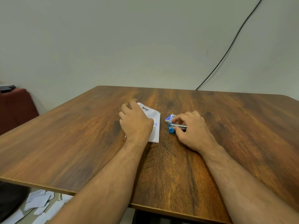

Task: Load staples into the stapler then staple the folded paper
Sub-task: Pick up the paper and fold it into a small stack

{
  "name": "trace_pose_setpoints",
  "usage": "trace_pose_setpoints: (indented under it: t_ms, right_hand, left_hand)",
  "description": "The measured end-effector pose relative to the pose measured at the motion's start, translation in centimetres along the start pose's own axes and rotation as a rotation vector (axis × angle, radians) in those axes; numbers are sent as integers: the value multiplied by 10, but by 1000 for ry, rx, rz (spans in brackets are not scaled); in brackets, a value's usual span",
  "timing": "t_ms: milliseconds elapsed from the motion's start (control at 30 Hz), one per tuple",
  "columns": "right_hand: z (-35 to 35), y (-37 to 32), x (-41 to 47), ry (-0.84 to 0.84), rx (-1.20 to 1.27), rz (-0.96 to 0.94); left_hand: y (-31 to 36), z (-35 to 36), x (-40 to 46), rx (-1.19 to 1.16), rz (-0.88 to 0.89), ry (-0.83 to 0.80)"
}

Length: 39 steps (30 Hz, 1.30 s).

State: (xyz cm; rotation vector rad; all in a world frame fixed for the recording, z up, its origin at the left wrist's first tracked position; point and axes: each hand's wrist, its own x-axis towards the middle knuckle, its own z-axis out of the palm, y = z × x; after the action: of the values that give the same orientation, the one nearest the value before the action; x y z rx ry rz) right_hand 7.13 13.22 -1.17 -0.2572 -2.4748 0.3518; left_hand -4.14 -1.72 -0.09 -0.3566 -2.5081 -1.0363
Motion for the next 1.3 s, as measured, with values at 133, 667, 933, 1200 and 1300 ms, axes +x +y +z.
trace_pose_setpoints:
  t_ms: [133, 667, 933, 1200, 1300]
  right_hand:
    - [-2, 2, 0, 59, 53, 18]
    - [-8, -6, 0, 241, 478, 201]
    - [-8, 0, 3, 300, 670, 326]
    - [-12, 1, 8, 169, 982, 439]
    - [-12, 2, 8, 169, 1026, 461]
  left_hand:
    - [5, -11, 2, -374, 31, 189]
    - [15, 4, -5, -1097, 71, -218]
    - [18, 5, -6, -1152, -66, -515]
    - [16, 3, -5, -1164, -82, -613]
    - [16, 3, -5, -1160, -94, -655]
